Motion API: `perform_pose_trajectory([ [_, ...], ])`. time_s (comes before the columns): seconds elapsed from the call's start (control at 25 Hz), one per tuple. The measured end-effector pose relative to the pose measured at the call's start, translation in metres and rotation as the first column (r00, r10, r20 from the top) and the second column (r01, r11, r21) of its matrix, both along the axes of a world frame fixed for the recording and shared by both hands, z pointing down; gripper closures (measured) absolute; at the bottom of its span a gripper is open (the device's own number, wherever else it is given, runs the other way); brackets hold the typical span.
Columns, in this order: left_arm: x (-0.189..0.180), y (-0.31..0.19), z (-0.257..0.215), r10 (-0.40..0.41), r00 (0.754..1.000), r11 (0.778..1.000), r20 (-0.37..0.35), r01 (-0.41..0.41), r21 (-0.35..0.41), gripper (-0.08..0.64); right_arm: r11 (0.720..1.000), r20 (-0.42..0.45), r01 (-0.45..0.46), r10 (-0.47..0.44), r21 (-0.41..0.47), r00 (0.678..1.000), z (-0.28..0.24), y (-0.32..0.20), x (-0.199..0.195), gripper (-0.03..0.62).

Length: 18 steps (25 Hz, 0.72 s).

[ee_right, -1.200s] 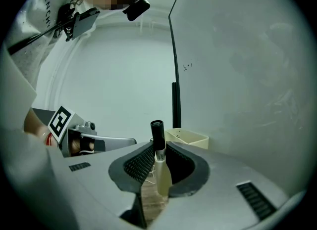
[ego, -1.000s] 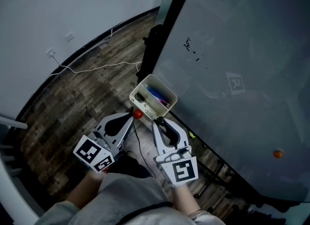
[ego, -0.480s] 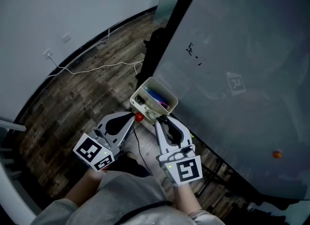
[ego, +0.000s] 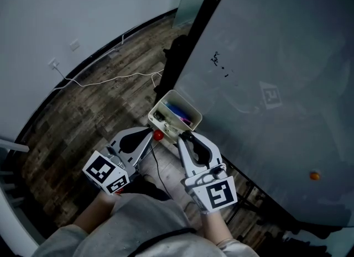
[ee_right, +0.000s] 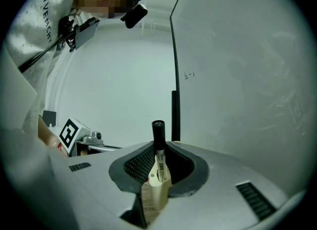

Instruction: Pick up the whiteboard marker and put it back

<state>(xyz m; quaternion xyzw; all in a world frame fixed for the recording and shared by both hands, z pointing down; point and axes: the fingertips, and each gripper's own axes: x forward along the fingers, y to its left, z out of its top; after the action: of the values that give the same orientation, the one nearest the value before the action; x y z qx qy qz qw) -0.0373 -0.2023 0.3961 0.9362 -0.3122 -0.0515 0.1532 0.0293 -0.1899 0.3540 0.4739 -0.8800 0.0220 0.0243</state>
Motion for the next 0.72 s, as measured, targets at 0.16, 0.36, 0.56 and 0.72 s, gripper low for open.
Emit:
perform_pose_trajectory([
  [0.16,-0.001,-0.002,-0.001,-0.002,1.000,1.000,0.001,0.002,0.003,0.549,1.000,0.007,0.026,-0.026,0.003,1.000,-0.008,0.001,-0.003,0.518],
  [0.36,-0.003,-0.005,-0.002,-0.009,1.000,1.000,-0.008,0.009,-0.002,0.549,0.999,0.010,0.033,-0.032,-0.003,0.999,-0.013,0.000,-0.003,0.518],
  [0.56,-0.005,-0.007,-0.004,-0.014,1.000,1.000,-0.011,0.014,-0.001,0.549,0.999,0.024,0.040,-0.040,0.003,0.999,-0.022,0.000,-0.003,0.518],
  [0.72,-0.005,-0.008,-0.006,-0.014,1.000,1.000,-0.011,0.014,0.003,0.549,0.998,0.021,0.064,-0.064,-0.002,0.998,-0.027,0.002,-0.005,0.518],
])
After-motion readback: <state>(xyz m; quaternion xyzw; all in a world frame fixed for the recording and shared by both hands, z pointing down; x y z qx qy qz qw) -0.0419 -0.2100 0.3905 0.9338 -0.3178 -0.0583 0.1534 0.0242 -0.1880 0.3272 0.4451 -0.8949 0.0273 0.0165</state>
